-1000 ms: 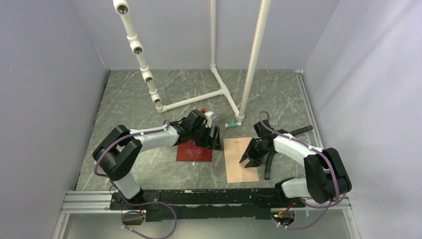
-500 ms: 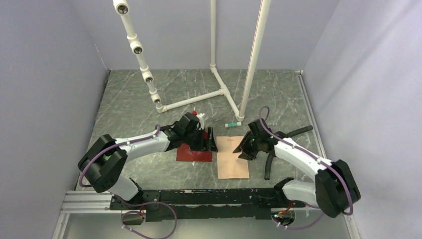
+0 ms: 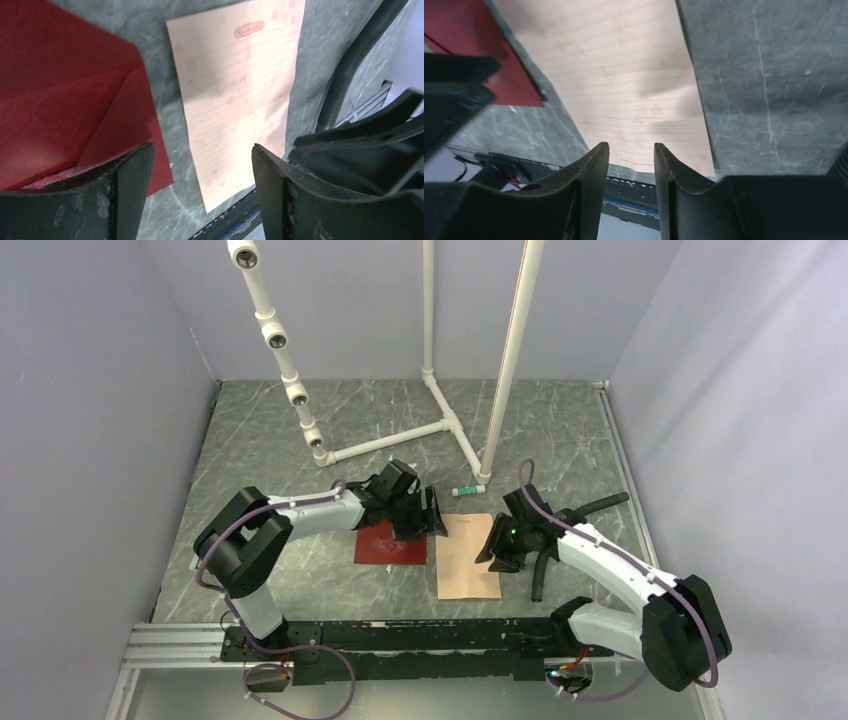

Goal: Place the letter into the envelope and seal it

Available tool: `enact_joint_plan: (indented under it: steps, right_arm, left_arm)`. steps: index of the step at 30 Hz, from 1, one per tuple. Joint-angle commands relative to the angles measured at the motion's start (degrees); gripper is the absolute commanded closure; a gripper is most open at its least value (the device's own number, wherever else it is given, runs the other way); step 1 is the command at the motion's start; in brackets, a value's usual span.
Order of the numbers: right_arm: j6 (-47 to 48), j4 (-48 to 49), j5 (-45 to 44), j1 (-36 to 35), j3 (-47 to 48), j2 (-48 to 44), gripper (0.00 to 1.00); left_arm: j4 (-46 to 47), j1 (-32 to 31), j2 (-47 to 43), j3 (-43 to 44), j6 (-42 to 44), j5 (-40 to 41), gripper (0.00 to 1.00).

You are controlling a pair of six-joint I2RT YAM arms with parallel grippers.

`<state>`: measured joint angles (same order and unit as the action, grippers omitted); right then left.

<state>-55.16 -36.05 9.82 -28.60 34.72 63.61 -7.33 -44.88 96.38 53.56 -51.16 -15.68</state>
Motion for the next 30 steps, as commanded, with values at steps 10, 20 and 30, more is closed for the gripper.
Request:
enact_joint_plan:
  steps: [10, 20, 30]
  right_arm:
    - [8.27, 0.75, 6.08, 0.35, -3.92, 6.92, 0.67]
    - [10.44, 0.57, 7.23, 0.67, -5.75, 9.81, 0.69]
    - [12.16, 2.62, 9.30, 0.74, -8.61, 9.98, 0.68]
  left_arm:
    - [-3.62, -0.16, 8.64, 9.97, -2.67, 3.73, 0.23]
    - [-1.13, -0.20, 13.09, 8.61, -5.29, 0.13, 0.24]
    - [9.21, -1.16, 13.82, 4.10, -8.09, -4.85, 0.30]
